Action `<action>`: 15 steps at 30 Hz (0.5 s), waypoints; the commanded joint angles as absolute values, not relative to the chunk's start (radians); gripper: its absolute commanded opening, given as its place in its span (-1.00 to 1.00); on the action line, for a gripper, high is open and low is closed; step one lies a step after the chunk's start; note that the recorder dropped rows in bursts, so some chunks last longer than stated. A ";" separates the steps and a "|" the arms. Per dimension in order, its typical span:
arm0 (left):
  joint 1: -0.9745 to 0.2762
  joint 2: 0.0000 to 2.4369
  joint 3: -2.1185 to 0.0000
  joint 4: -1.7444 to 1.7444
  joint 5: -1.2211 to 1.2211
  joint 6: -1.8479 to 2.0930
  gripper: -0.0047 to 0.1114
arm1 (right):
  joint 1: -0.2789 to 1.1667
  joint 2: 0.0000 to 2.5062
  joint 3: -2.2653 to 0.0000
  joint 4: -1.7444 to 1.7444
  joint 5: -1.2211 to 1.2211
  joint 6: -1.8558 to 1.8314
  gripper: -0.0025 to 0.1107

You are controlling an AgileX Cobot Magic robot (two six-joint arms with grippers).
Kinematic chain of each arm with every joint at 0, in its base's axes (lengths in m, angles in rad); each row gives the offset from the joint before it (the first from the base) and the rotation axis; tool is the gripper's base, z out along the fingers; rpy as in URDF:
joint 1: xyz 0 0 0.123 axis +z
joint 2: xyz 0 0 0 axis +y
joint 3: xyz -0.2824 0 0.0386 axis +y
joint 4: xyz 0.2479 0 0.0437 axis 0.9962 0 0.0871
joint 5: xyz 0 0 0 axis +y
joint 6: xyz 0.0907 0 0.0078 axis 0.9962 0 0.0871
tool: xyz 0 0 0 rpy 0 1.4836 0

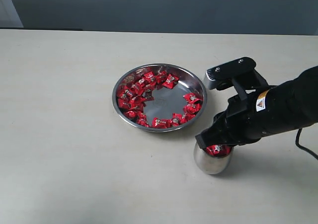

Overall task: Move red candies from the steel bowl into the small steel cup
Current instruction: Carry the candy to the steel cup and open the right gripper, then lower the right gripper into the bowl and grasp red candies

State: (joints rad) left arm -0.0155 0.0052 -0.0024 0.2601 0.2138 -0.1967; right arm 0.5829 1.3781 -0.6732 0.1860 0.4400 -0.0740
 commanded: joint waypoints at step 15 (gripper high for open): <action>-0.022 0.000 0.000 0.256 0.208 -0.200 -0.91 | 0.581 1.337 -0.696 0.164 0.105 -0.078 -0.54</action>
